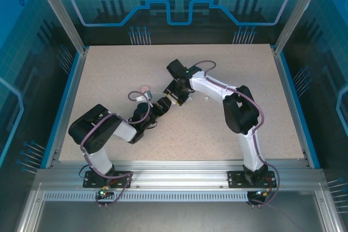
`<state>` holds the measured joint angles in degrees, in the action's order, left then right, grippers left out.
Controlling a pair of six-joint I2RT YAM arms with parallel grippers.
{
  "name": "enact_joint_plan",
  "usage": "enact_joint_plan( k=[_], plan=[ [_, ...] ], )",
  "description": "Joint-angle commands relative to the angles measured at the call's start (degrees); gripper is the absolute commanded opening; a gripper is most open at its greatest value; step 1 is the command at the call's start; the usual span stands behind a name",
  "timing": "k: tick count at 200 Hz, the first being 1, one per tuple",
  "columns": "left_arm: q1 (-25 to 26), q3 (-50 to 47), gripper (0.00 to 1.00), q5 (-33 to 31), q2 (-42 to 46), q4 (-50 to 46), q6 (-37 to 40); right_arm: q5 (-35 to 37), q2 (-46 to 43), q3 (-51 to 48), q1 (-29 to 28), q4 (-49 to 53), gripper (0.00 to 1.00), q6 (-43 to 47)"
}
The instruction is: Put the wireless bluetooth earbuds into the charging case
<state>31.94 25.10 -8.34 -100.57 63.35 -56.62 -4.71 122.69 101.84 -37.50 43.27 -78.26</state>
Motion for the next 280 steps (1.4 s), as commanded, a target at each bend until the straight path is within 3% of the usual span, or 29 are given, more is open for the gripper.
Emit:
enact_joint_plan(
  k=[1,115,172,189,218,241,280],
  plan=[
    [0.38,2.45,0.66,-0.11,-1.83,3.33,1.2,-1.2,-3.23,-1.11,-0.12,-0.81,0.51,-0.82],
    [0.35,6.63,0.4,0.8,-5.62,3.89,1.07,-2.06,-4.71,-3.23,-0.03,-2.38,0.5,-0.6],
    [0.29,6.63,0.08,0.85,-5.47,3.71,1.19,-2.32,-5.24,-3.63,0.03,-2.99,0.5,-0.6],
    [0.25,6.3,0.0,1.2,-4.8,3.44,1.06,-2.28,-5.76,-3.41,0.35,-3.62,0.58,-0.32],
    [0.21,4.78,0.0,2.68,-1.77,1.41,1.42,-1.24,-7.85,-1.19,2.93,-3.94,0.75,2.09],
    [-1.13,3.69,0.0,6.95,4.05,-3.64,3.93,-0.48,-11.61,-0.04,5.97,-3.61,0.77,7.44],
    [-8.65,5.82,0.0,27.86,14.42,-16.33,12.39,-3.85,-22.14,-12.37,9.92,-13.42,0.77,23.38]
  ],
)
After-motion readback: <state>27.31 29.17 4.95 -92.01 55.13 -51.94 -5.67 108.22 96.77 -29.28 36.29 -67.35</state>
